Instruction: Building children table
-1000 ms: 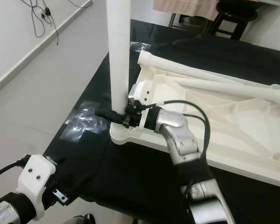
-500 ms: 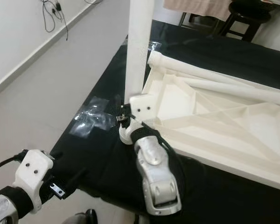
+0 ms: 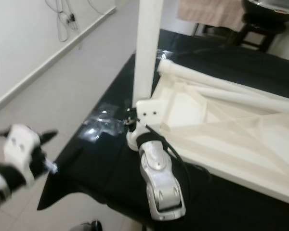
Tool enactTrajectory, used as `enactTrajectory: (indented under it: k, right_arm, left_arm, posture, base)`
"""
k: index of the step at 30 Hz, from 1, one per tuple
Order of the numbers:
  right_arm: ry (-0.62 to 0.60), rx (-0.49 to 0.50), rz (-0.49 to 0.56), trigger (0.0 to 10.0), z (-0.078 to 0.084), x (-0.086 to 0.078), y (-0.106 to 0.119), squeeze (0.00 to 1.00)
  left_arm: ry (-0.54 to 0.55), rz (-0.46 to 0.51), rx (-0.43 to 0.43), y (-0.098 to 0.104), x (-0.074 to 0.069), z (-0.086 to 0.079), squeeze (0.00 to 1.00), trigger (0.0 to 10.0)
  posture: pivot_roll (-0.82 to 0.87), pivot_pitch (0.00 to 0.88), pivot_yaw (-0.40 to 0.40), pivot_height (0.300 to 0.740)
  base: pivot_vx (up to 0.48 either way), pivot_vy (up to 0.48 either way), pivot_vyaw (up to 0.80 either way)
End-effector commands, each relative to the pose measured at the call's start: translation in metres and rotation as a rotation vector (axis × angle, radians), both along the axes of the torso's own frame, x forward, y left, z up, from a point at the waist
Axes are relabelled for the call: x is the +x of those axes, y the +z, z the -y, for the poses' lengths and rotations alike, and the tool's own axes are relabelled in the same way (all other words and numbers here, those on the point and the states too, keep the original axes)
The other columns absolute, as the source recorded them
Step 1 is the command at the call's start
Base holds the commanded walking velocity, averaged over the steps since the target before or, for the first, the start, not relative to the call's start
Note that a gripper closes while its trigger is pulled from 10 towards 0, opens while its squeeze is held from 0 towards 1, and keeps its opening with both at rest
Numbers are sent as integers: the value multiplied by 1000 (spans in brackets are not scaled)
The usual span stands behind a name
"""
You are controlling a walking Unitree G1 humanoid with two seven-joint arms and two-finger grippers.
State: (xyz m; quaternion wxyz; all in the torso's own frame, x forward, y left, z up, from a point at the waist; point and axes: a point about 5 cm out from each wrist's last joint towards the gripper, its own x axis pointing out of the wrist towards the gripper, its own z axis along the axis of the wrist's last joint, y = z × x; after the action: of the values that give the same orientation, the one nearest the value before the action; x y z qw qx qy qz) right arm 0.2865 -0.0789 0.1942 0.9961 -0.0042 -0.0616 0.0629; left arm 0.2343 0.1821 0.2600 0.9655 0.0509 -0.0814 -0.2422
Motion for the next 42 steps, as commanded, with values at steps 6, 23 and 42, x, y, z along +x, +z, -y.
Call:
enactTrajectory:
  k: [6, 23, 42]
  right_arm:
    - [-10, 112, -294, 10000, -28, -10, -54, 0]
    - [9, 106, -288, 10000, -36, -6, -59, 0]
    - [22, 125, -270, 10000, -44, -13, -55, 0]
  left_arm:
    - [-208, 66, -105, 38, 11, 3, 1000, 10000]
    - [-752, -38, 44, 94, 87, 57, 0, 10000]
    - [-1034, -44, 163, 94, 110, 108, 0, 10000]
  posture:
    - [65, 134, -25, 740]
    - [39, 125, -7, 740]
    - [-26, 138, 33, 740]
  base:
    - [0, 0, 0]
    - [0, 0, 0]
    - [0, 0, 0]
